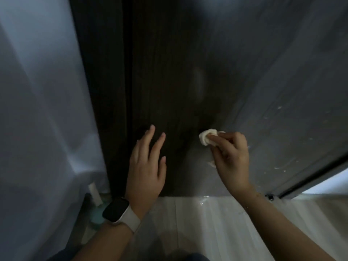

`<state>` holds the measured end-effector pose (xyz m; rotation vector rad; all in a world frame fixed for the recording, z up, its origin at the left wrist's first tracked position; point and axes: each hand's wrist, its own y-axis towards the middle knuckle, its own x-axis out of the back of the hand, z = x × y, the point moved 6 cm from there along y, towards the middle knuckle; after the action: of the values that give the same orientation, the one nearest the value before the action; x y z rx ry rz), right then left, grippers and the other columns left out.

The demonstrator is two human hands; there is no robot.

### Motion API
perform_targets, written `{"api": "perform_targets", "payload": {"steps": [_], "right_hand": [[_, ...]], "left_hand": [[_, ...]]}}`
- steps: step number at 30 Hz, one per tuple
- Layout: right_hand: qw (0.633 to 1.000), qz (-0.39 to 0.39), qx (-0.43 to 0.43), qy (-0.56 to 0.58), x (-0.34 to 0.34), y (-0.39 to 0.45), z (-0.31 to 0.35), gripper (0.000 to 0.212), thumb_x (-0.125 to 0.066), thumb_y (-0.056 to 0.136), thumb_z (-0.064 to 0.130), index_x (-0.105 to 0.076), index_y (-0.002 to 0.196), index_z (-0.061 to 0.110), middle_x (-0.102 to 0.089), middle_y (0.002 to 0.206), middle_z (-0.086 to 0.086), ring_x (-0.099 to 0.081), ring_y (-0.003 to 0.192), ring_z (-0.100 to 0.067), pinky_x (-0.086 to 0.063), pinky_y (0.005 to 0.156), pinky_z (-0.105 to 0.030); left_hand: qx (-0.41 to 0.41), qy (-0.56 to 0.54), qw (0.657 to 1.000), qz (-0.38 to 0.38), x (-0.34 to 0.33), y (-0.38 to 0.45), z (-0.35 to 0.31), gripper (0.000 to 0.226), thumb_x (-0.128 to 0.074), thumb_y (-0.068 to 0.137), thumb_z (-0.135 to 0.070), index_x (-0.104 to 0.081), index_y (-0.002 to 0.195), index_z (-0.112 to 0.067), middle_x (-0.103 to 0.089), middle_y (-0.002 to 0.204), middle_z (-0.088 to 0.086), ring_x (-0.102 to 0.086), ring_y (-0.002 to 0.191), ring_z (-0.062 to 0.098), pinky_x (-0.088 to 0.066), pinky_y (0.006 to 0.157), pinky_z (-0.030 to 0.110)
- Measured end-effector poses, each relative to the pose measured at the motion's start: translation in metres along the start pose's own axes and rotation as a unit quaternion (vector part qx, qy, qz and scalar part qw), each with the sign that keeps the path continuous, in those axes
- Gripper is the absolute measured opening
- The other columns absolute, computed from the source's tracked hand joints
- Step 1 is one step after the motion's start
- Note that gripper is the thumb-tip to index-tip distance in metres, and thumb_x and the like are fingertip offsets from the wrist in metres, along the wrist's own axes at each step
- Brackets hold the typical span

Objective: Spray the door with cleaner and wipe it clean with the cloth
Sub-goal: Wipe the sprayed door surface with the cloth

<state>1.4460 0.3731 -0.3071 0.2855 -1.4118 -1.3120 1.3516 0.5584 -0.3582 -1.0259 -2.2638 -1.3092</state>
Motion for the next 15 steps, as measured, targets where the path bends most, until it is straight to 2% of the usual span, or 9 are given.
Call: {"api": "perform_targets", "payload": {"steps": [2, 6, 11, 15], "right_hand": [[1.000, -0.030, -0.006, -0.002, 0.037, 0.016, -0.007, 0.021, -0.071, 0.083, 0.000, -0.073, 0.104, 0.004, -0.055, 0.092, -0.011, -0.057, 0.094, -0.028, -0.046, 0.079, -0.030], [0.997, -0.067, -0.027, -0.016, 0.095, 0.049, -0.027, 0.021, -0.073, 0.081, -0.003, -0.073, 0.100, 0.006, -0.054, 0.089, -0.007, -0.054, 0.092, -0.020, -0.040, 0.080, -0.019], [0.991, -0.131, 0.029, -0.025, 0.155, 0.103, -0.056, 0.019, -0.071, 0.082, -0.002, -0.074, 0.099, 0.006, -0.057, 0.092, -0.012, -0.054, 0.088, -0.027, -0.043, 0.078, -0.030], [0.984, -0.176, 0.033, -0.003, 0.185, 0.152, -0.092, 0.027, -0.072, 0.078, -0.010, -0.073, 0.100, 0.007, -0.055, 0.094, -0.009, -0.054, 0.091, -0.028, -0.044, 0.081, -0.030]], "left_hand": [[-0.057, 0.007, 0.998, 0.014, -0.001, 0.020, -0.034, 0.060, -0.059, 0.092, -0.016, -0.035, 0.147, -0.023, -0.019, 0.160, -0.001, -0.016, 0.144, 0.011, -0.029, 0.115, 0.046], [-0.123, 0.022, 0.992, 0.013, -0.004, 0.066, -0.102, 0.057, -0.060, 0.092, -0.014, -0.040, 0.145, -0.019, -0.023, 0.159, 0.002, -0.025, 0.144, 0.017, -0.026, 0.117, 0.042], [-0.216, 0.054, 0.974, -0.030, -0.012, 0.131, -0.191, 0.051, -0.055, 0.096, -0.016, -0.040, 0.145, -0.017, -0.026, 0.158, 0.005, -0.026, 0.145, 0.018, -0.025, 0.119, 0.043], [-0.225, 0.085, 0.968, -0.069, -0.021, 0.189, -0.240, 0.054, -0.056, 0.096, -0.017, -0.038, 0.147, -0.014, -0.023, 0.159, 0.006, -0.020, 0.147, 0.019, -0.021, 0.120, 0.043]]}}
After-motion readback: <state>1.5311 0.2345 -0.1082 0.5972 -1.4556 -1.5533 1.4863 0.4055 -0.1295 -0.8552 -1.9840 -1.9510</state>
